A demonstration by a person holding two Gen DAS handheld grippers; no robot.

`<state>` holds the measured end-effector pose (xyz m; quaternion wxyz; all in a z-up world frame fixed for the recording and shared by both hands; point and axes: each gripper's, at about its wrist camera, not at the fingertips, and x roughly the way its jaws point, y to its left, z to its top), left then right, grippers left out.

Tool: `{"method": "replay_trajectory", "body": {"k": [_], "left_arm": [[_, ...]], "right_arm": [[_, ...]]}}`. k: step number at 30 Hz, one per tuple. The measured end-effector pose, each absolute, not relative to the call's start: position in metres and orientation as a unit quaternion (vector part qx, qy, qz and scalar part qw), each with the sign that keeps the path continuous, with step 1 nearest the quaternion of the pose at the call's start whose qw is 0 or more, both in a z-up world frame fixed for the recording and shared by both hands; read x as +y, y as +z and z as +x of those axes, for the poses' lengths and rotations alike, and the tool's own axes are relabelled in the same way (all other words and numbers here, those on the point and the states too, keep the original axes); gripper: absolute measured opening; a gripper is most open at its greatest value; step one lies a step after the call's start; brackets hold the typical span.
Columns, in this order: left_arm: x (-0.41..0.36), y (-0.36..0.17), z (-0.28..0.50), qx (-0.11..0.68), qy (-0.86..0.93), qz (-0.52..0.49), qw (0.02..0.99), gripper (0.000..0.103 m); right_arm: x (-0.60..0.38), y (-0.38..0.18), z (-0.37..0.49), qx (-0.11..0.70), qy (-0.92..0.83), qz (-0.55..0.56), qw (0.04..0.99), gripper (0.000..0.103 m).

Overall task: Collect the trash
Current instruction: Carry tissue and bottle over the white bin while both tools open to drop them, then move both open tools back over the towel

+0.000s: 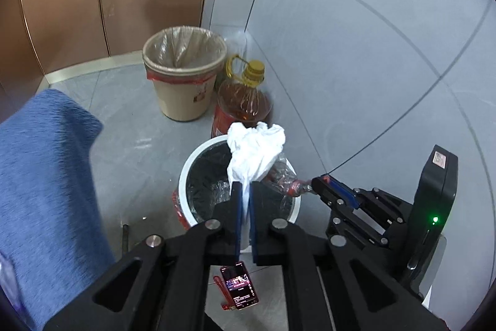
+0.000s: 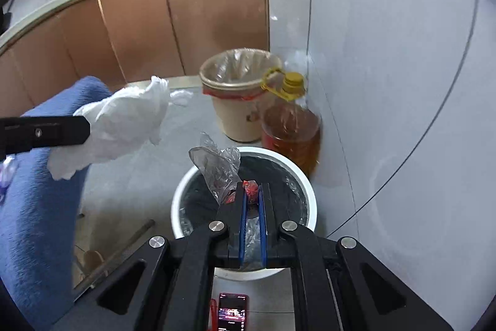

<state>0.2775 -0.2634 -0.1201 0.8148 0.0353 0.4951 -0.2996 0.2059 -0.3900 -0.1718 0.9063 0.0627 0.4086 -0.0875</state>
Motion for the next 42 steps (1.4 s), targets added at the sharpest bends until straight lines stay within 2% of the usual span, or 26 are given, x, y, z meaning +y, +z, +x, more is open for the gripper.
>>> {"method": "replay_trajectory", "body": {"k": [7,8,10,11,12,15,19,31,42], "left_arm": [[-0.287,-0.153,0.304,0.522,-0.284,0.031,0.804,0.006],[-0.289,-0.158,0.308,0.529,-0.283,0.029,0.800,0.010],[-0.291,-0.166,0.313,0.538,-0.279,0.023,0.795,0.026],[-0.291,-0.169,0.315,0.541,-0.279,0.017,0.793,0.037],[-0.291,-0.171,0.318,0.542,-0.276,0.011,0.794,0.042],[-0.288,-0.171,0.320,0.540,-0.280,-0.005,0.794,0.043],[-0.279,-0.154,0.312,0.514,-0.275,0.004,0.812,0.043],[-0.211,-0.047,0.243,0.409,-0.250,0.006,0.878,0.043],[-0.114,0.013,0.168,0.345,-0.236,-0.006,0.909,0.043]], "right_arm": [[-0.400,-0.191,0.233,0.429,-0.106,0.060,0.895,0.008],[-0.401,-0.193,0.237,0.433,-0.107,0.058,0.893,0.009],[-0.404,-0.202,0.255,0.440,-0.107,0.054,0.890,0.009],[-0.404,-0.203,0.255,0.441,-0.108,0.051,0.889,0.010],[-0.404,-0.205,0.256,0.442,-0.109,0.050,0.889,0.014],[-0.404,-0.206,0.258,0.443,-0.112,0.046,0.888,0.035],[-0.400,-0.202,0.254,0.438,-0.114,0.038,0.891,0.044],[-0.362,-0.128,0.206,0.367,-0.092,0.044,0.925,0.045],[-0.290,-0.033,0.141,0.291,-0.023,0.026,0.956,0.046]]}}
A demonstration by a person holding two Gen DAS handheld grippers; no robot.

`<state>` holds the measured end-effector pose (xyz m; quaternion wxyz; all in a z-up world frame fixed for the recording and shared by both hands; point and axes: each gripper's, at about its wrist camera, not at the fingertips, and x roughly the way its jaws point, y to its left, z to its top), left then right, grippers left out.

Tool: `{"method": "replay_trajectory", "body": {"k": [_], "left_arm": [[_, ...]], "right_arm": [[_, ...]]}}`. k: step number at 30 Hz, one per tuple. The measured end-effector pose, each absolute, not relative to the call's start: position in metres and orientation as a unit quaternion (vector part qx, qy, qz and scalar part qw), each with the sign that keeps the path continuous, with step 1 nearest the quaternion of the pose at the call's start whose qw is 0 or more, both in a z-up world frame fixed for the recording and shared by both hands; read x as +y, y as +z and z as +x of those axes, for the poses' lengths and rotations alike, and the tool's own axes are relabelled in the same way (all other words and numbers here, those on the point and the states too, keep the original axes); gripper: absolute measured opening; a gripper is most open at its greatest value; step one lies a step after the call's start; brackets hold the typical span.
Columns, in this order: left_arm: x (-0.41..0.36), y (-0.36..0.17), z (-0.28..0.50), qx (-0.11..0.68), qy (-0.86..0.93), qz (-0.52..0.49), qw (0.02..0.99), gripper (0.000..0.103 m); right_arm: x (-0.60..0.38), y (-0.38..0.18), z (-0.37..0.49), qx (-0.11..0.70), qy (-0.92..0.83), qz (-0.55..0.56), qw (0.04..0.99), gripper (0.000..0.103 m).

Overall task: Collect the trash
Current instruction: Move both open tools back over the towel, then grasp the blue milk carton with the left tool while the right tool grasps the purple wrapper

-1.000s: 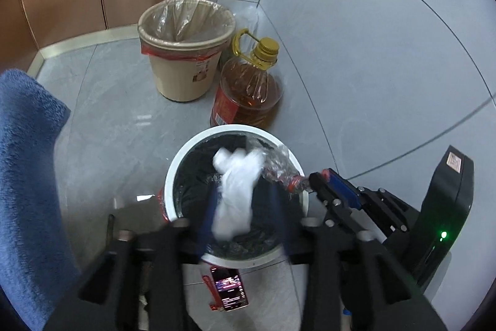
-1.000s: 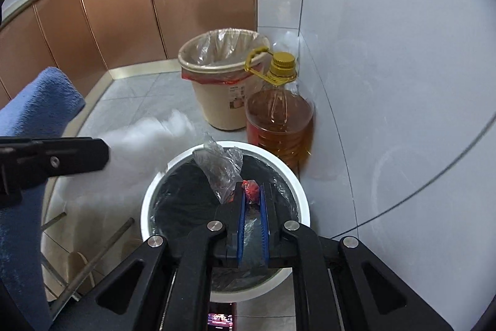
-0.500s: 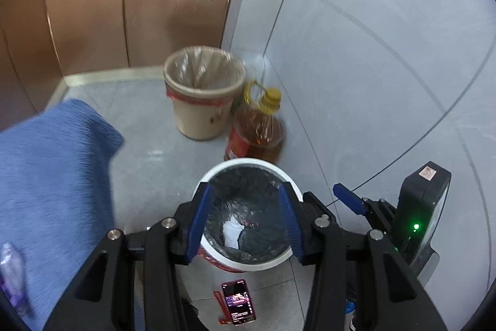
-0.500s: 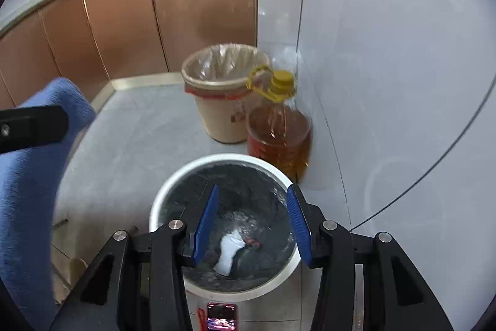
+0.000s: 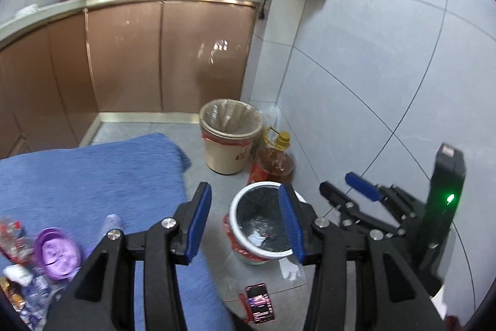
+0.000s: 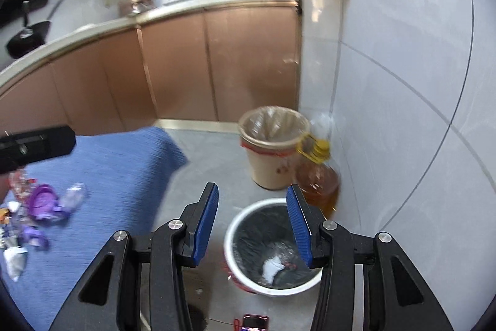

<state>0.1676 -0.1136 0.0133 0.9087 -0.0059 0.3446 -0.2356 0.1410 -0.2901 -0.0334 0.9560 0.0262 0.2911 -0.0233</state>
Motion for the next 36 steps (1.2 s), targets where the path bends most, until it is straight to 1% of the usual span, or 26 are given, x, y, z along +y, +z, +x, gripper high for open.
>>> {"method": "replay_trajectory", "body": {"k": [7,9,10,15,20,24,28,36], "left_arm": [[-0.045,0.031,0.125,0.325,-0.209,0.000,0.922,0.045],[-0.023,0.034,0.115,0.322,-0.197,0.000,0.926,0.050],[-0.013,0.036,0.110,0.319,-0.190,0.001,0.928,0.051],[0.037,0.042,0.087,0.315,-0.168,0.007,0.934,0.052],[0.086,0.034,0.080,0.337,-0.156,0.010,0.929,0.052],[0.113,0.021,0.084,0.360,-0.146,0.016,0.921,0.052],[0.130,-0.002,0.093,0.391,-0.139,0.033,0.909,0.052],[0.135,-0.058,0.115,0.446,-0.147,0.080,0.879,0.052]], "right_arm": [[-0.245,0.007,0.104,0.262,0.040,0.014,0.964,0.046],[-0.232,0.017,0.093,0.253,0.060,0.009,0.966,0.046],[-0.226,0.020,0.091,0.250,0.068,0.007,0.966,0.047],[-0.198,0.039,0.071,0.237,0.124,-0.007,0.963,0.047],[-0.168,0.047,0.061,0.230,0.179,-0.021,0.956,0.049],[-0.146,0.040,0.062,0.236,0.215,-0.030,0.947,0.050],[-0.124,0.019,0.071,0.259,0.256,-0.041,0.931,0.050],[-0.082,-0.027,0.093,0.309,0.316,-0.081,0.893,0.050]]}}
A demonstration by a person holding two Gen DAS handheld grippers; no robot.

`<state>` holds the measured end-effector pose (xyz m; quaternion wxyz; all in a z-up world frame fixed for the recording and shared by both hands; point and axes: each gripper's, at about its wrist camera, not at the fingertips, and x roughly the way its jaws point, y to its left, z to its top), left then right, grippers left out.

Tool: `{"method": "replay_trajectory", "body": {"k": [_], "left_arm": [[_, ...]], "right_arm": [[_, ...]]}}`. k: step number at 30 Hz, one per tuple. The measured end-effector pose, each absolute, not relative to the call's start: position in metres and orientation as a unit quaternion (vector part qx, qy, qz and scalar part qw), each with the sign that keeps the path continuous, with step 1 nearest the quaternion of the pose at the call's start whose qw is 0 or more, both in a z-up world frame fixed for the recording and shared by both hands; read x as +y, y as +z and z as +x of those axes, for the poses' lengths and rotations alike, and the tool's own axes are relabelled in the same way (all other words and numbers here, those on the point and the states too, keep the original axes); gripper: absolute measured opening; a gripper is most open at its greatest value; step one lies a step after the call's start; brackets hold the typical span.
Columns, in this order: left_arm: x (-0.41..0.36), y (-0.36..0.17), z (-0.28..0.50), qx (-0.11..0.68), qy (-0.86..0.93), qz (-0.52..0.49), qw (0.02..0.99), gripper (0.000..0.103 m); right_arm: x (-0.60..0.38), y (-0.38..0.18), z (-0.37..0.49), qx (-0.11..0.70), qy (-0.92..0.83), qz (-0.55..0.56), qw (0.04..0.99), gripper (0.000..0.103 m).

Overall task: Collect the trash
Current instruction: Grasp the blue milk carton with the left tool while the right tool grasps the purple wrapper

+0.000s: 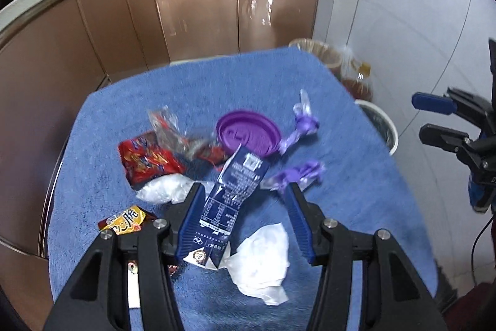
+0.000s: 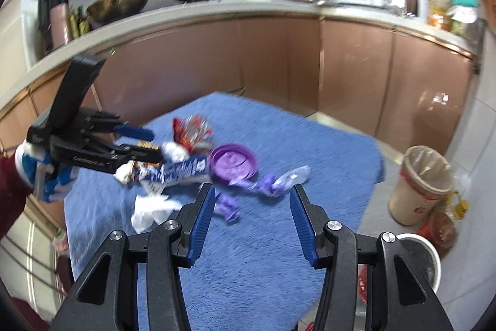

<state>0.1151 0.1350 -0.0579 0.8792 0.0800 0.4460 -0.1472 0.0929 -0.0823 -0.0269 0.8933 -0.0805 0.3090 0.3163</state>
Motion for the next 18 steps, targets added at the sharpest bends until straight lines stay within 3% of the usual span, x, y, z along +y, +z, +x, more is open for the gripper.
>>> {"method": "replay_trajectory", "body": {"k": [18], "left_arm": [[0.138,-0.101,0.150,0.495,-0.177,0.129,0.841,0.052]], "right_arm": [[-0.005,-0.099,0.150,0.372,0.412,-0.150,0.818,0.056]]}}
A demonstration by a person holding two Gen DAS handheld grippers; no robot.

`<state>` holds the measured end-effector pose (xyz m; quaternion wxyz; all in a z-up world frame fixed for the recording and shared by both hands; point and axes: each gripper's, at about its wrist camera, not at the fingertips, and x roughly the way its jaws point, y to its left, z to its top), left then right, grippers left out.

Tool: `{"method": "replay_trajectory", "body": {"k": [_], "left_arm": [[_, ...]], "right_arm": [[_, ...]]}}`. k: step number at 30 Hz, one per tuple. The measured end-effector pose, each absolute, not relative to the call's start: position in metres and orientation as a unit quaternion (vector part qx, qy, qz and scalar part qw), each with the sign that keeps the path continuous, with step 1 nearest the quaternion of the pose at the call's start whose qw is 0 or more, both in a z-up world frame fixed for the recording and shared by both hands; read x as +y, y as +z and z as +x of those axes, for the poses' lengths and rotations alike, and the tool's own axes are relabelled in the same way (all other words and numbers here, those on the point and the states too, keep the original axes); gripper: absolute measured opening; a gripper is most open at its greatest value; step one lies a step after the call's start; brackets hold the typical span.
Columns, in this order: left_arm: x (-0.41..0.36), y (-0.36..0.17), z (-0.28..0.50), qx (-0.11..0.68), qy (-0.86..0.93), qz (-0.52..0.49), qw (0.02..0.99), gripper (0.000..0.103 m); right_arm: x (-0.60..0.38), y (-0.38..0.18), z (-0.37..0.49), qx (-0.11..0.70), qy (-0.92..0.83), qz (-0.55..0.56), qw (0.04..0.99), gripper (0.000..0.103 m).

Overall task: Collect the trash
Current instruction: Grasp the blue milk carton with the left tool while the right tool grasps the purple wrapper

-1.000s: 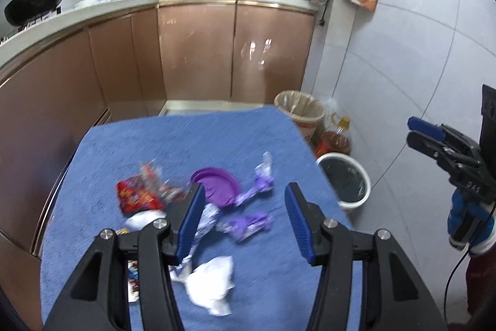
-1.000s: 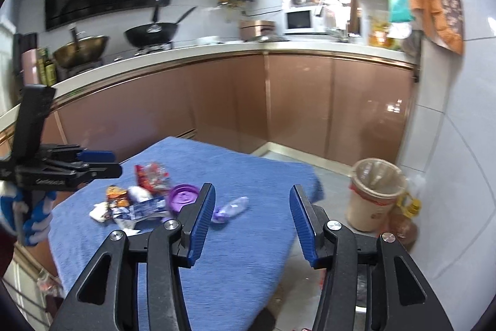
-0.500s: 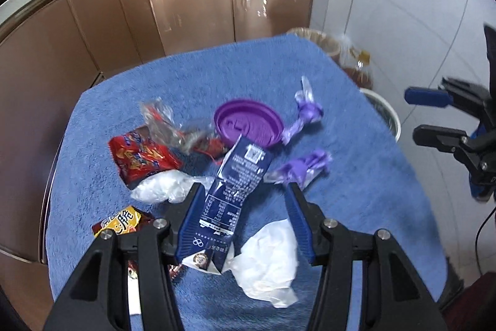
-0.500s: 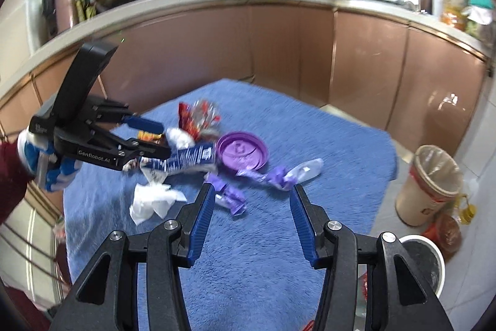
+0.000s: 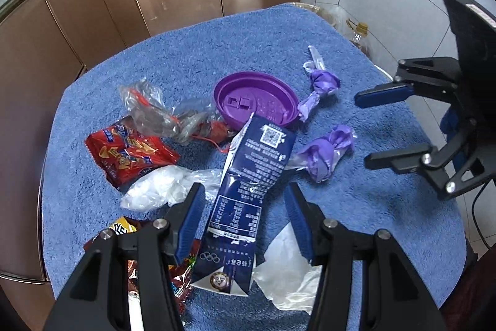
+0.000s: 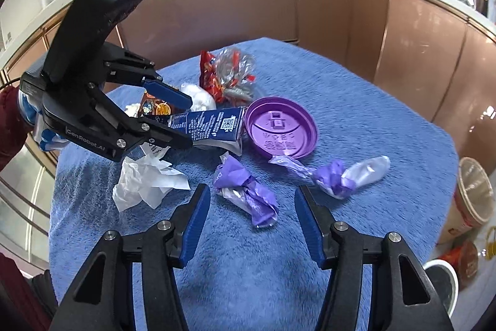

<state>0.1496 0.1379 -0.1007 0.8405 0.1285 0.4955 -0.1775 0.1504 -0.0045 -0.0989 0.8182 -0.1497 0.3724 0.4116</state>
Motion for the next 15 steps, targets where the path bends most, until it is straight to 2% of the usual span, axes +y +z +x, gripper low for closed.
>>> {"method": "replay_trajectory", "body": {"k": [14,15], "left_arm": [[0.128,-0.119,0.157,0.514,-0.180,0.146,0.826,0.051],[0.127,-0.120,0.158,0.514,-0.179,0.145,0.826,0.048]], "right_arm": [[0.015,-0.129,0.172,0.401,0.440,-0.154,0.788,0.056],[0.016,-0.130,0.172,0.403,0.442,-0.155,0.787,0.052]]}}
